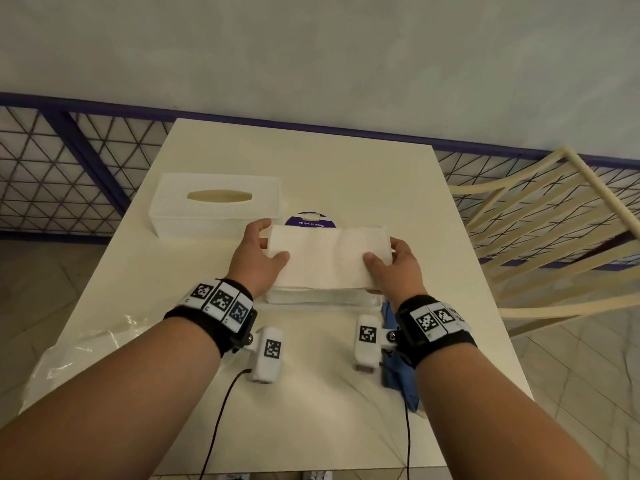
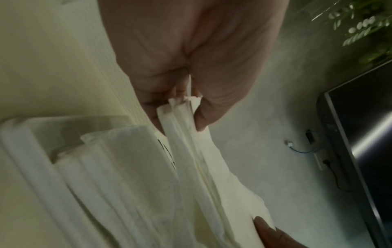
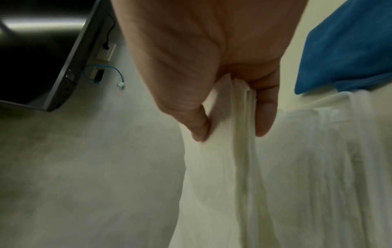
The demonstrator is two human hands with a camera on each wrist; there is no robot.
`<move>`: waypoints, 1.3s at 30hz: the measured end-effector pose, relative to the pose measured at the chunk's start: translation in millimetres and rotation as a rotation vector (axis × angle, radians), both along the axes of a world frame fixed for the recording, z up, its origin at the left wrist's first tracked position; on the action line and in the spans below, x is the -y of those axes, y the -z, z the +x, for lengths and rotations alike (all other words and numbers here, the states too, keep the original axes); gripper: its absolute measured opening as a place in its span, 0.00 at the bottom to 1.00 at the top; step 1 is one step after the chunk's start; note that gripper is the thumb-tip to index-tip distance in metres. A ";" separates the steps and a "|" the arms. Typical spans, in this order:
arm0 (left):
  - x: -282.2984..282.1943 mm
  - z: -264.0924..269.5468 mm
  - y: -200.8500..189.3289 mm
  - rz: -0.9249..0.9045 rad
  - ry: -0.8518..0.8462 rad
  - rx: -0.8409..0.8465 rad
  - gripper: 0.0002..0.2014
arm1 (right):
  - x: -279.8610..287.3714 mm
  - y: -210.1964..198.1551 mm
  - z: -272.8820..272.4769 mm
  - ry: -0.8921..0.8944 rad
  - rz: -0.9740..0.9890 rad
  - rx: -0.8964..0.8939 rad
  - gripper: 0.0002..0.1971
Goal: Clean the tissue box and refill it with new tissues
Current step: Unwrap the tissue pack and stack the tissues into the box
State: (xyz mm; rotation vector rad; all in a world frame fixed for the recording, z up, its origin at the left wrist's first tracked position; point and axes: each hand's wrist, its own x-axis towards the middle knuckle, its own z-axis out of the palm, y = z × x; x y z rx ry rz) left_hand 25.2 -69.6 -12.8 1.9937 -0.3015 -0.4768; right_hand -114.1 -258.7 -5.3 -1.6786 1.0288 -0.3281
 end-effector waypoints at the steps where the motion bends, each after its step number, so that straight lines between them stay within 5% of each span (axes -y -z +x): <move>1: 2.6 1.8 1.7 0.010 -0.004 -0.002 0.32 | 2.3 1.7 3.0 0.001 -0.004 -0.015 0.25; 8: -4.4 8.0 13.0 0.183 0.027 -0.001 0.34 | 9.8 15.9 5.9 -0.065 -0.103 -0.318 0.33; 13: -61.9 5.4 -3.5 0.161 -0.026 0.133 0.22 | -21.5 10.4 2.0 0.012 -0.280 -0.098 0.18; 17: -135.8 -5.2 -2.3 0.333 -0.040 0.252 0.13 | -91.2 14.1 18.6 -0.364 -0.243 -0.041 0.09; 21: -189.0 -22.0 18.9 0.624 -0.092 0.362 0.09 | -155.1 27.4 42.3 -0.798 -0.201 -0.170 0.13; 26: -217.7 -38.6 46.2 0.818 -0.087 0.307 0.24 | -192.2 33.3 77.1 -0.935 -0.256 -0.389 0.21; 29: -224.9 -41.6 59.3 0.776 -0.017 0.262 0.33 | -200.9 32.8 95.6 -0.948 -0.254 -0.407 0.23; 34: -231.1 -43.1 77.1 0.709 0.034 0.251 0.37 | -220.3 41.2 120.6 -0.998 -0.289 -0.442 0.16; 39: -230.8 -46.3 80.6 0.714 0.022 0.267 0.38 | -240.8 37.2 127.9 -1.185 -0.595 -0.720 0.33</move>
